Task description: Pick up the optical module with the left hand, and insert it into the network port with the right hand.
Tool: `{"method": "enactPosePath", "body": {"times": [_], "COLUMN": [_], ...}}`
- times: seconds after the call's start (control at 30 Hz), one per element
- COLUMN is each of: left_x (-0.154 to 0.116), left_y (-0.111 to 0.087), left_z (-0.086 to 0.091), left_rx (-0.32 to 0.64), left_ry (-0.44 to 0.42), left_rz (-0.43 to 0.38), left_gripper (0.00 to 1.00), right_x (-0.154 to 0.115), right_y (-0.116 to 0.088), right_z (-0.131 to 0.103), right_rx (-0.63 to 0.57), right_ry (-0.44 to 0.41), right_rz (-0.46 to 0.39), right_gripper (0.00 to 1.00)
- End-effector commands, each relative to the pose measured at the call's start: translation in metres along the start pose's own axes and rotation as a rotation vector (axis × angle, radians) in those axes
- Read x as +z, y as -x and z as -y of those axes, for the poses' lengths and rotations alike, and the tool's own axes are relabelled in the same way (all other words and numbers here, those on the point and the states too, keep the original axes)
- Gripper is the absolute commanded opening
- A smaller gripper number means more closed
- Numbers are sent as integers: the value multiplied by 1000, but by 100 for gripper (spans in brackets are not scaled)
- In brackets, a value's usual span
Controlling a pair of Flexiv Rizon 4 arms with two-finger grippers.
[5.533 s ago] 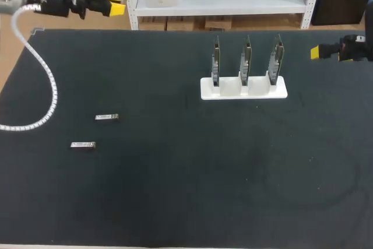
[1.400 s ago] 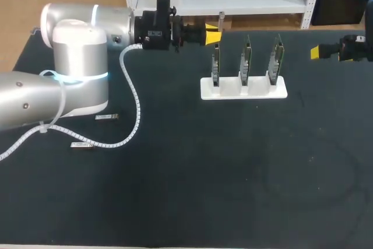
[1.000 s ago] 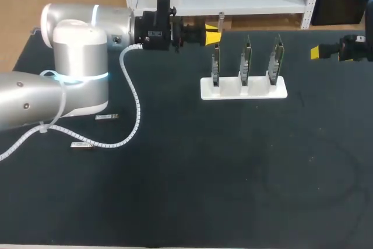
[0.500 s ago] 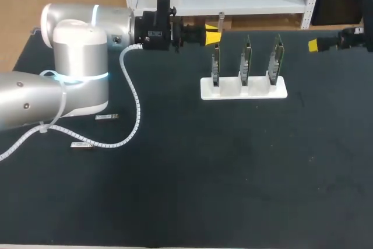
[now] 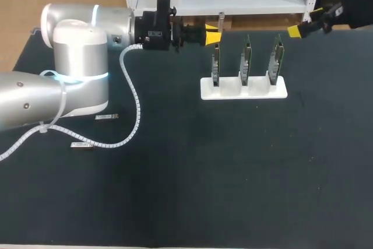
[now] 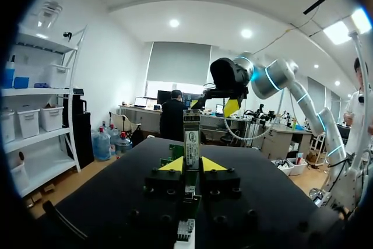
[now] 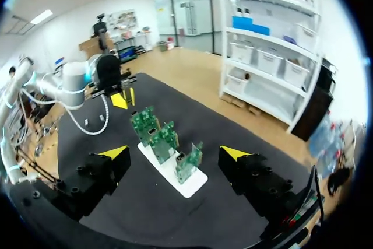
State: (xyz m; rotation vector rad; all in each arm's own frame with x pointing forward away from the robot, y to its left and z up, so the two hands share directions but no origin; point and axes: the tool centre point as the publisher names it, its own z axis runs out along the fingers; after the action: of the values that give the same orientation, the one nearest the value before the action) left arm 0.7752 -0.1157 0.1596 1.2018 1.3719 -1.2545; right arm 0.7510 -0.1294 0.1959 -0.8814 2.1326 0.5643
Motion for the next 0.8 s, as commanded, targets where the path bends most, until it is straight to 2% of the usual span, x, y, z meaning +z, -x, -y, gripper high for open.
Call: {"method": "enactPosePath", "body": {"times": [0.03, 0.8], "left_x": [1, 1], "left_y": [0, 0], "left_z": [-2, -2], "left_rx": [-1, -1], "left_ry": [-3, -3], "left_rz": [-1, -1], "left_gripper": [0, 0], "right_x": [19, 60], "right_y": [10, 43], "right_z": [2, -27], "right_rx": [-37, -195], "right_ry": [388, 475], "right_rz": [6, 15], "right_gripper": [100, 100]}}
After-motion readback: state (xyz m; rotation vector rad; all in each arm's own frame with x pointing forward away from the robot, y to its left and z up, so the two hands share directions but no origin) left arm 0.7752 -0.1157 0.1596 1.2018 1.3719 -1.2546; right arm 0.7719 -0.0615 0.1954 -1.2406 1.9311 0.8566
